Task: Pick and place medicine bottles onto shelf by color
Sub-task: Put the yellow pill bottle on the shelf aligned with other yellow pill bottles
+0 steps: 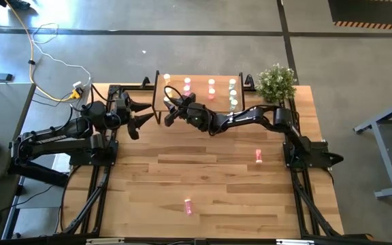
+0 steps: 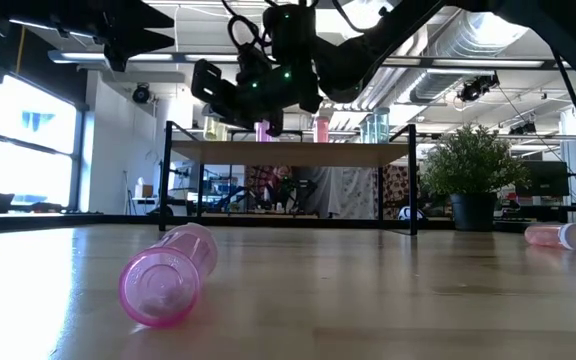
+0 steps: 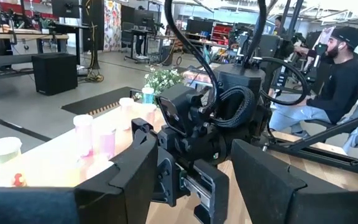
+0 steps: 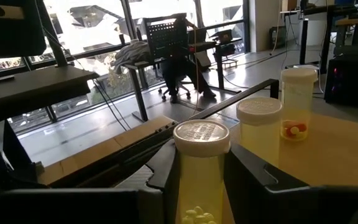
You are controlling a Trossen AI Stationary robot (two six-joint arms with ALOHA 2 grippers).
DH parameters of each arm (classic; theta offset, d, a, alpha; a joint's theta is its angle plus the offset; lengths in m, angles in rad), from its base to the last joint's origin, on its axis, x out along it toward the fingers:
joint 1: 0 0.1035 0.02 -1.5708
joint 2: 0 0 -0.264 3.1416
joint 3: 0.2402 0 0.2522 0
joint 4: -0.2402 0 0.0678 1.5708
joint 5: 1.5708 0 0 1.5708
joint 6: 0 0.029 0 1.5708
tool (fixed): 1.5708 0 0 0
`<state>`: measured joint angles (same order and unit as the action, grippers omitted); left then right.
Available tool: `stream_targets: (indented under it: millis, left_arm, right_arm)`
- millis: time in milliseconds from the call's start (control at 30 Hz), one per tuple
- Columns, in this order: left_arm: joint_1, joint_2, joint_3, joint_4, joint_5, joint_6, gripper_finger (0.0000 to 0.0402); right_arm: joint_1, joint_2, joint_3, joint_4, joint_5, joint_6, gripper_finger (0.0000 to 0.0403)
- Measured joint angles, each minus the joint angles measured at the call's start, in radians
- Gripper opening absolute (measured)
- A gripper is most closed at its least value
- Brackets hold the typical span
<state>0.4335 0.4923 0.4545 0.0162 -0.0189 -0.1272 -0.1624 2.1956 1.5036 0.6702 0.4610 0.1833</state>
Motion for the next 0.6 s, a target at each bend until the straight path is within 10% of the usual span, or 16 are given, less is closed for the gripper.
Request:
stream_targets:
  millis: [600]
  left_arm:
    - [0.0,0.0,0.0,0.0,0.0,0.0,0.0195]
  right_arm:
    - [-0.028,-0.002,0.0,-0.038,-0.109,-0.006,0.0101]
